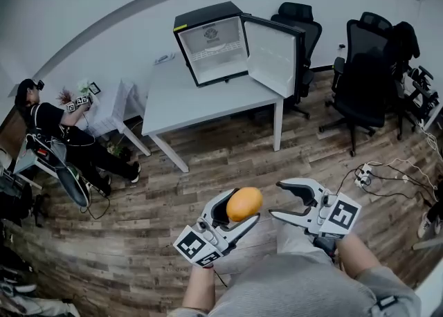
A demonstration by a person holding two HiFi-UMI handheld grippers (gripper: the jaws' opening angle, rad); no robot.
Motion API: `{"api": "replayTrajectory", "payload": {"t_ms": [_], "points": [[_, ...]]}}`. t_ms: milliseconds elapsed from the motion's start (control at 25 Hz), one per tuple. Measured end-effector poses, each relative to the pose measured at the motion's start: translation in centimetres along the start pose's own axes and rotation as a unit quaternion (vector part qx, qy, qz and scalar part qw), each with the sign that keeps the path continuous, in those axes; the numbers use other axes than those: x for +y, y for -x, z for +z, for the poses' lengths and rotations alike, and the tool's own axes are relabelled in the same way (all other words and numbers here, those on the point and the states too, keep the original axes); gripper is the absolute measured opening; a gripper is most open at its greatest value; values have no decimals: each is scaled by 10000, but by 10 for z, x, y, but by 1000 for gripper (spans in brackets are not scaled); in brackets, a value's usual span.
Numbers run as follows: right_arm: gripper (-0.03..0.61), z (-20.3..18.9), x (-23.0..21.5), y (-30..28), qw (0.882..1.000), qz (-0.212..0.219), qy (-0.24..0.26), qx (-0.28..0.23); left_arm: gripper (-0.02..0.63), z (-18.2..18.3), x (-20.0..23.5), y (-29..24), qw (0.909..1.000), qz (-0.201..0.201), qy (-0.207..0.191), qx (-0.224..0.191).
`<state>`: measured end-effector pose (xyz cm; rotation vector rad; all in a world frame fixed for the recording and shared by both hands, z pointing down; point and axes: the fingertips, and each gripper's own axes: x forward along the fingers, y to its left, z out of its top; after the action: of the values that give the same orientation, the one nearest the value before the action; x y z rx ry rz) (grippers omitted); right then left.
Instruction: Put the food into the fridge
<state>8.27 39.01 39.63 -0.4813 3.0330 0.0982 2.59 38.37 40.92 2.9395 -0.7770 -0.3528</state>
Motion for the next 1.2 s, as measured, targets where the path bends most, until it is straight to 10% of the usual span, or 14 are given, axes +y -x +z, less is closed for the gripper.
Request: {"api": "replayTrajectory", "payload": {"t_ms": [480,1200], "points": [[249,12,-46,-25,9902,1171,-679,-342,333,11,24,-41,9864,-1605,319,122],[249,19,-153,-48,9805,1814,-723,-241,333,20,99,-127,9830,-1807,272,194]]}}
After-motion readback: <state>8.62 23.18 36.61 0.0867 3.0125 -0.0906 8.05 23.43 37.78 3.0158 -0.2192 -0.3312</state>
